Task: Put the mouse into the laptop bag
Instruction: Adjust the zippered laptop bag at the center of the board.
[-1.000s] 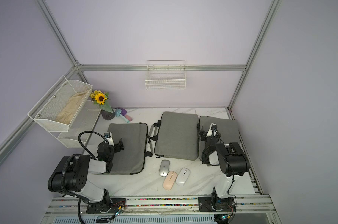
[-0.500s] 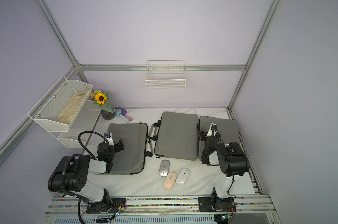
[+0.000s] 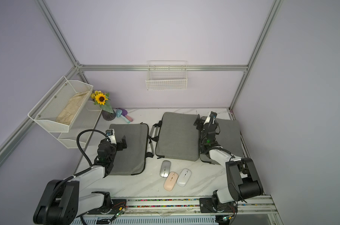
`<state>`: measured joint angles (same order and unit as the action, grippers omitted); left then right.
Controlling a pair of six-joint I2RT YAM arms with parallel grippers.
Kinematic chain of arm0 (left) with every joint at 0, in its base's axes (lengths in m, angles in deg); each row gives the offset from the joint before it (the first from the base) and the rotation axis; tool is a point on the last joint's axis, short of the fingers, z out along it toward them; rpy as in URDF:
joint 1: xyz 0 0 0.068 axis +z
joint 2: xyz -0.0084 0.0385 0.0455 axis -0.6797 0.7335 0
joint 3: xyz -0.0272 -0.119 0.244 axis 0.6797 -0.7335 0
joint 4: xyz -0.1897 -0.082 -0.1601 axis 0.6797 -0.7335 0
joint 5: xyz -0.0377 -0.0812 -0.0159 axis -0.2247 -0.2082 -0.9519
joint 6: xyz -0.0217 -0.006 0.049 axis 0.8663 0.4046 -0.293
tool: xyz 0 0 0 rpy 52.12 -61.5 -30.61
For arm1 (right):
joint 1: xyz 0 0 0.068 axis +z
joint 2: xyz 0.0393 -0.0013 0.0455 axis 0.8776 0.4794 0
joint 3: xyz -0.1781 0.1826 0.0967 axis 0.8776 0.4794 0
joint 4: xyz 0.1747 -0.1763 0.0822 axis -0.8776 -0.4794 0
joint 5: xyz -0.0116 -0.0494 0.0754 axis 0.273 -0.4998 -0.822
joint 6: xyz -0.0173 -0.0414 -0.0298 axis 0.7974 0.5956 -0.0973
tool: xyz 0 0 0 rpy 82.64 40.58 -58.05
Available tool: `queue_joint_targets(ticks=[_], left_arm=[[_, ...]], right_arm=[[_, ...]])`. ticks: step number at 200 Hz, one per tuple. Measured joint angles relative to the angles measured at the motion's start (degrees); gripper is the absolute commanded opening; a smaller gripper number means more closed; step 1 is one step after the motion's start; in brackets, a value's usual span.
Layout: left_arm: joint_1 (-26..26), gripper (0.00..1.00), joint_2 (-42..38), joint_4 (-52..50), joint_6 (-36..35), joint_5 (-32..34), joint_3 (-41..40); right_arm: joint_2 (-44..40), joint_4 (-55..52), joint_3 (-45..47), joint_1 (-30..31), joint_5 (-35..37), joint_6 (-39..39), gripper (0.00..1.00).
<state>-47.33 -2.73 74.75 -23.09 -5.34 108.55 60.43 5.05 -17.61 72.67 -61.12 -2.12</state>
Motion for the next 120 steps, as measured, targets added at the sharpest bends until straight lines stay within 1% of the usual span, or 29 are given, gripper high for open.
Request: queue_joint_targets(ticks=[11,23,33,44,57,70,79,102,120], left_arm=[[-0.2,1.0,-4.8,-1.5,1.7,0.3,0.7],[-0.1,1.0,-10.5,-5.1,4.8,0.3,0.7],[-0.1,1.0,-15.3,-9.9,7.8,0.2,1.0],[-0.1,1.0,-20.0,-16.7,11.0,-0.4,2.2],[-0.1,1.0,-24.6,-24.0,15.4,0.6,3.8],[0.2,1.0,-28.7,-30.2,20.3,3.1,4.7],[0.9,1.0,-31.4,-34.4,23.3,4.7,4.7],[2.1,1.0,-37.8,-45.7,29.1,7.2,4.8],[2.3,1.0,-40.8,-55.0,32.7,7.7,5.7]], right_arm=[[-2.7,-3.7,-0.6,0.5,-1.0,-3.1,0.97],[-7.0,-6.7,1.4,0.7,-2.6,-6.9,0.97],[-11.2,-7.9,4.3,0.7,-5.6,-9.4,0.97],[-14.8,-8.2,6.9,0.7,-10.5,-11.2,0.97],[-16.6,-8.0,7.9,1.0,-15.6,-12.9,0.97],[-15.9,-7.8,7.1,3.2,-19.3,-14.2,0.97],[-14.5,-8.2,5.8,6.8,-20.5,-14.3,0.97],[-8.1,-9.0,0.3,21.6,-20.2,-14.3,0.97],[-3.3,-8.8,-1.9,31.2,-19.7,-15.1,0.97]])
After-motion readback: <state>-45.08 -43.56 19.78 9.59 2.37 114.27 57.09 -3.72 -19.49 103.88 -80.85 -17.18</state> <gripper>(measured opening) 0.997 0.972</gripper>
